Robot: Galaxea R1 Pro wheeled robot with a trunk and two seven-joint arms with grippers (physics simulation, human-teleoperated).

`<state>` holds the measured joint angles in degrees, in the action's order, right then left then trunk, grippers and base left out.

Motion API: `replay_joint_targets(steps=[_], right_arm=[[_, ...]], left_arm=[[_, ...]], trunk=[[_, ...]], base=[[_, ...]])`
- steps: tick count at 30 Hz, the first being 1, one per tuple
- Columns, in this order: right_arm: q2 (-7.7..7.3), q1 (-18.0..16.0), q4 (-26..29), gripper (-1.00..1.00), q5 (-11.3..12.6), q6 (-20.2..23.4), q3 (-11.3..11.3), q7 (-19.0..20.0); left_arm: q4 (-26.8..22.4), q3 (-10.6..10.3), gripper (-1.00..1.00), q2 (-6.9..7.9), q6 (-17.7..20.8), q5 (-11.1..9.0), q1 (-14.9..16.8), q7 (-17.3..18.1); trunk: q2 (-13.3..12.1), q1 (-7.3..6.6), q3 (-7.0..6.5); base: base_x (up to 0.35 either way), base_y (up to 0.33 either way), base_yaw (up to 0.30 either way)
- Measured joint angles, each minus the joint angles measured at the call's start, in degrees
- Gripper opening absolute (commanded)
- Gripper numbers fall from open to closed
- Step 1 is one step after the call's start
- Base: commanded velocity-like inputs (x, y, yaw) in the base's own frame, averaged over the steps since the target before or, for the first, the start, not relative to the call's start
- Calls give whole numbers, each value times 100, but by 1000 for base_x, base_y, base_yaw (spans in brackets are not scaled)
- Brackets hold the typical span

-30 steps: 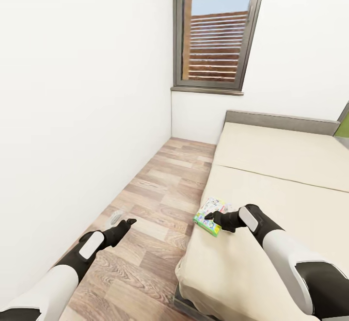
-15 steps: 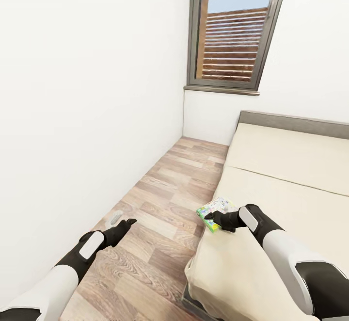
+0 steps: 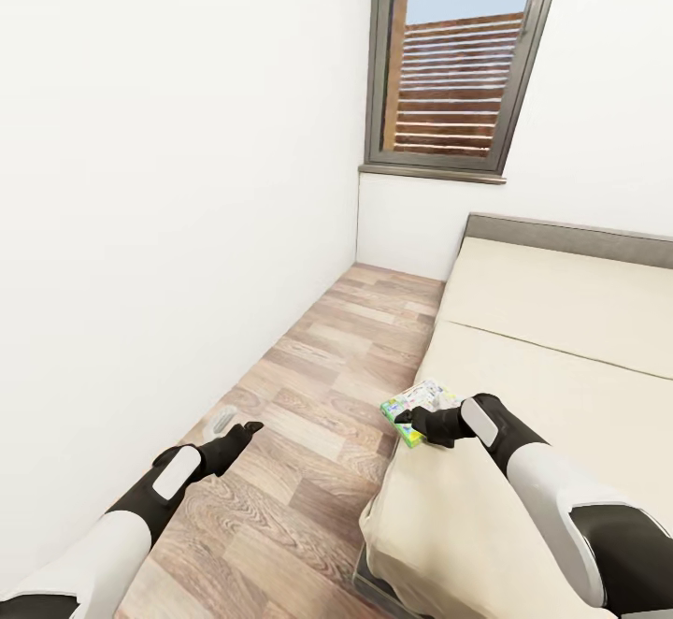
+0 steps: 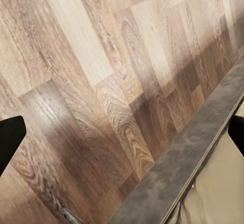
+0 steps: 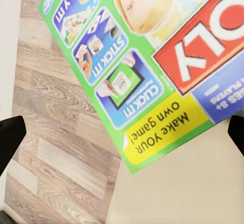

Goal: Put all the toys in the child's room - the three board games (two on the bed and one on the table), the two jigsaw puzzles on the table, and the tennis ball on the table - inside the toy box on the table in the child's room.

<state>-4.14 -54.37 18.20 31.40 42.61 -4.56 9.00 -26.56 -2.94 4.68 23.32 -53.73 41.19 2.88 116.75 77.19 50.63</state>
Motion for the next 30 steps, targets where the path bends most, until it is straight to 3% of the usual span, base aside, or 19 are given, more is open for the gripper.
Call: replay_joint_targets(steps=[19,30], right_arm=[[-31,-1,6,100,-4,16,9,-18],[-262,-1,12,100,76,48,289,-40]], left_arm=[[-2,0,100,0,0,0,0,4],[-1,0,100,0,0,3,0,219]], trunk=[[0,0,1],[0,0,1]], base=[[0,0,3],[0,0,0]])
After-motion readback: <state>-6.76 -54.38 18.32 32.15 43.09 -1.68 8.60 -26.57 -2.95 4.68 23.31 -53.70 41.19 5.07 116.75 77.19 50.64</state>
